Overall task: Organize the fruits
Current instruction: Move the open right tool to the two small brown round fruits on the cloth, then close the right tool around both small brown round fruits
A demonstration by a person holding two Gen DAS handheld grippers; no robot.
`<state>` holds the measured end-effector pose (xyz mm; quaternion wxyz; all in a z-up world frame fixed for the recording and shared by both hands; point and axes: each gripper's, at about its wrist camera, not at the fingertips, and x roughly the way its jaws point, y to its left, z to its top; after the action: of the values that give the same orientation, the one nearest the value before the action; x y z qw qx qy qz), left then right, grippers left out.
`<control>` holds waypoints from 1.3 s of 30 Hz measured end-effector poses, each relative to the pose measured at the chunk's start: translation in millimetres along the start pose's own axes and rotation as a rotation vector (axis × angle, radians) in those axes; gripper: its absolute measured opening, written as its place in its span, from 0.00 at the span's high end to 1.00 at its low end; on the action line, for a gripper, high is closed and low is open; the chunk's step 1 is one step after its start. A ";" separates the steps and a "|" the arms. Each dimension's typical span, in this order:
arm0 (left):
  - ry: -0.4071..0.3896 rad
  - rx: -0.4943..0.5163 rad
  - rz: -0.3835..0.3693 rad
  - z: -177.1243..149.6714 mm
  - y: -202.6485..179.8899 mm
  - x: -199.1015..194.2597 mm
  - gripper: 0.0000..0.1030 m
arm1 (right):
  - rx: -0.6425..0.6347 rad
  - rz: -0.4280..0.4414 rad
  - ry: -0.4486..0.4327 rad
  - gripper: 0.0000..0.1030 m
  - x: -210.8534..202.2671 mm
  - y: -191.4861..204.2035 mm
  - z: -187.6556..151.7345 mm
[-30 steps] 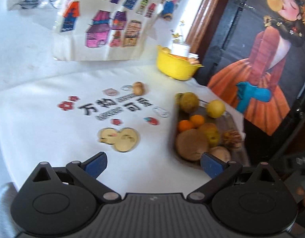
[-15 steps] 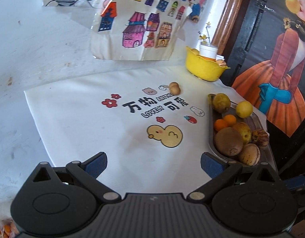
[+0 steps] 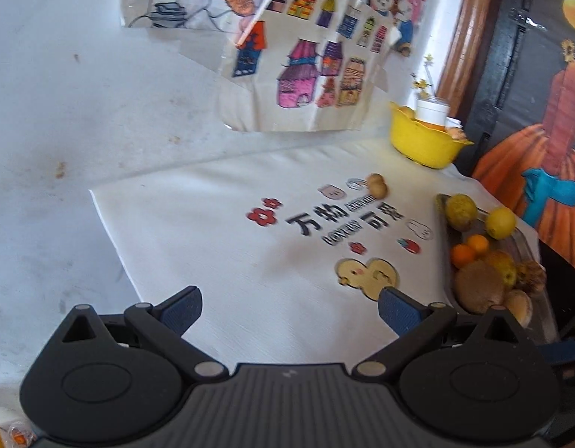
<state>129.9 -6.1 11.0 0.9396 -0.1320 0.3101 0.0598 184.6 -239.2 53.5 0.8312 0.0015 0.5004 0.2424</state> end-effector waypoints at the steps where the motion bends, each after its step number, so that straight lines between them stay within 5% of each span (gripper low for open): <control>1: -0.003 -0.009 0.012 1.4 1.4 1.9 0.00 | -0.008 0.002 0.003 0.01 1.4 0.3 0.5; 11: -0.022 0.099 0.048 26.4 -4.8 35.0 0.00 | -0.025 0.026 -0.084 0.01 -13.4 -16.8 42.1; 21: -0.026 0.284 -0.077 57.5 -39.3 75.8 0.00 | 0.011 -0.049 -0.223 0.01 -20.9 -50.1 135.4; 32: 0.021 0.262 -0.188 78.6 -73.6 138.6 0.01 | 0.173 -0.020 -0.200 0.07 63.0 -103.3 225.8; 39: 0.015 0.237 -0.168 82.4 -91.0 167.8 0.06 | 0.215 -0.008 -0.133 0.20 111.8 -119.8 253.6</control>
<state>328.7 -64.7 -6.6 0.9479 -0.0460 0.3099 -0.0571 486.5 -238.8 57.8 0.8584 0.1047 0.4675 0.1832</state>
